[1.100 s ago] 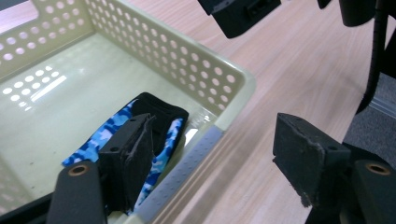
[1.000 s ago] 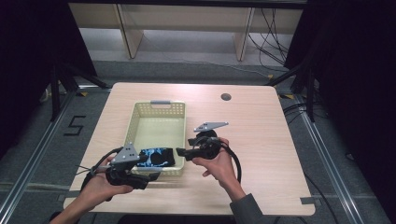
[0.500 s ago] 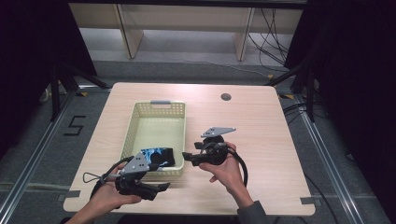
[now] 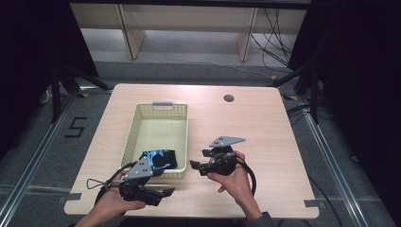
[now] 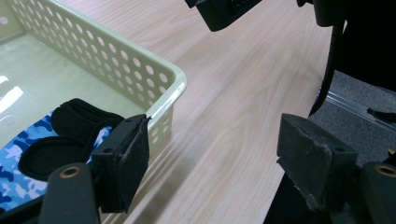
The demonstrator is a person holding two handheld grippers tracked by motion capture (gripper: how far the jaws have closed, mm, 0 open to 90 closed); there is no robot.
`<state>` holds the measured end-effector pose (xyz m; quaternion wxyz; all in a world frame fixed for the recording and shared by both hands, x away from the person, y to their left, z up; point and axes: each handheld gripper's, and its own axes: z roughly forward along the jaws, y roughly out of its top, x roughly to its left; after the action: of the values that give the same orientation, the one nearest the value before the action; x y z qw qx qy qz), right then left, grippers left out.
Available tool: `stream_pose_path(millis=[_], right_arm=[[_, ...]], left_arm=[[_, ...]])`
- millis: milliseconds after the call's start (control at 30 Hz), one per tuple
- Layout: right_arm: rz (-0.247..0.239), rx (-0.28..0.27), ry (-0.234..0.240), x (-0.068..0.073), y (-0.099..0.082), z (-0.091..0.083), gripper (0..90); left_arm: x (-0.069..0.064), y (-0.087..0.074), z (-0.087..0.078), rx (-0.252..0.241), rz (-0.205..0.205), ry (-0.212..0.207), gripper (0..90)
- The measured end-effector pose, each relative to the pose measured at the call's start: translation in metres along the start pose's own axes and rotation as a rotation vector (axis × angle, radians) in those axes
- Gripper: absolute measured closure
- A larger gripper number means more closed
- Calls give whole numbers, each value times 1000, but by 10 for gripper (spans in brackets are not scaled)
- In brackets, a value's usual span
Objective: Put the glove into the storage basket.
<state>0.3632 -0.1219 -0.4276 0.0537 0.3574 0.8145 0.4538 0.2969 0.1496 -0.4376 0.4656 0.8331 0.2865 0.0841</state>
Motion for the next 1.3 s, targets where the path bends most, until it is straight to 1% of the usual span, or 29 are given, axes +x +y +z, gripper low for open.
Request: stream_pose_path(millis=[100,133,200,233,300,333,367,400,467,533,567,633,667,700,733,767,800,833,867,900,967,1000,1033,1067,1100,1167,1233,1267,1300], right_arm=[[8,-7,10,0,-2,-1,350],[0,-9,8,0,-3,-1,349],[9,8,-9,1,-4,-4,343],[0,3,-15,0,-5,-5,341],[24,2,6,1,-8,-5,339],[1,-5,1,-2,-9,-5,337],[8,-3,8,-2,-10,-5,336],[19,1,3,-2,-11,-6,334],[12,-4,0,-3,-12,-8,332],[9,-5,0,-3,-14,-9,330],[35,7,3,-1,-15,-9,329],[8,-1,2,-2,-17,-10,327],[9,2,-6,-2,-18,-11,325],[20,-1,8,-1,-20,-10,325],[19,8,7,-1,-21,-11,324],[7,2,4,-2,-23,-11,324],[12,11,19,-2,-24,-12,324],[-10,11,20,-4,-25,-12,323],[41,26,4,0,-27,-15,322],[-1,11,-1,-4,-28,-15,322],[8,14,14,-4,-30,-15,319],[22,20,-6,-3,-32,-17,319],[14,15,1,-4,-34,-16,318],[18,23,11,-4,-35,-16,316],[18,20,4,-4,-37,-16,314],[11,28,4,-4,-40,-17,310],[13,18,1,-4,-42,-17,306],[30,30,8,-2,-44,-19,298],[12,9,-8,-4,-46,-19,297]], left_arm=[[-1,-3,1,-5,6,2,248],[0,-4,0,9,25,1,247],[-1,-6,1,19,13,6,245],[-2,-7,1,8,2,-8,242],[-3,-8,1,0,10,-5,230],[-2,-8,0,18,29,5,228],[-4,-8,1,1,12,-15,225],[-5,-9,2,-7,15,-6,220],[-6,-10,3,14,27,-16,215],[-7,-12,4,15,18,-13,211],[-7,-13,5,9,29,-17,209],[-9,-14,6,14,27,-23,204],[-9,-14,7,16,32,-26,203],[-10,-14,7,18,38,-32,202],[-12,-15,7,19,24,-31,199],[-11,-16,8,13,45,-33,198],[-11,-17,9,10,40,-34,196],[-11,-17,9,11,48,-35,196],[-11,-18,10,14,53,-29,195],[-12,-20,10,18,42,-28,195],[-13,-23,12,24,35,-38,192],[-13,-24,12,24,40,-39,190],[-14,-25,12,29,43,-51,186],[-12,-26,12,39,67,-47,184],[-15,-29,13,37,36,-44,183],[-15,-33,15,36,30,-59,179],[-15,-35,16,34,47,-62,170],[-17,-38,16,52,31,-72,161],[-18,-40,16,42,31,-67,161]])
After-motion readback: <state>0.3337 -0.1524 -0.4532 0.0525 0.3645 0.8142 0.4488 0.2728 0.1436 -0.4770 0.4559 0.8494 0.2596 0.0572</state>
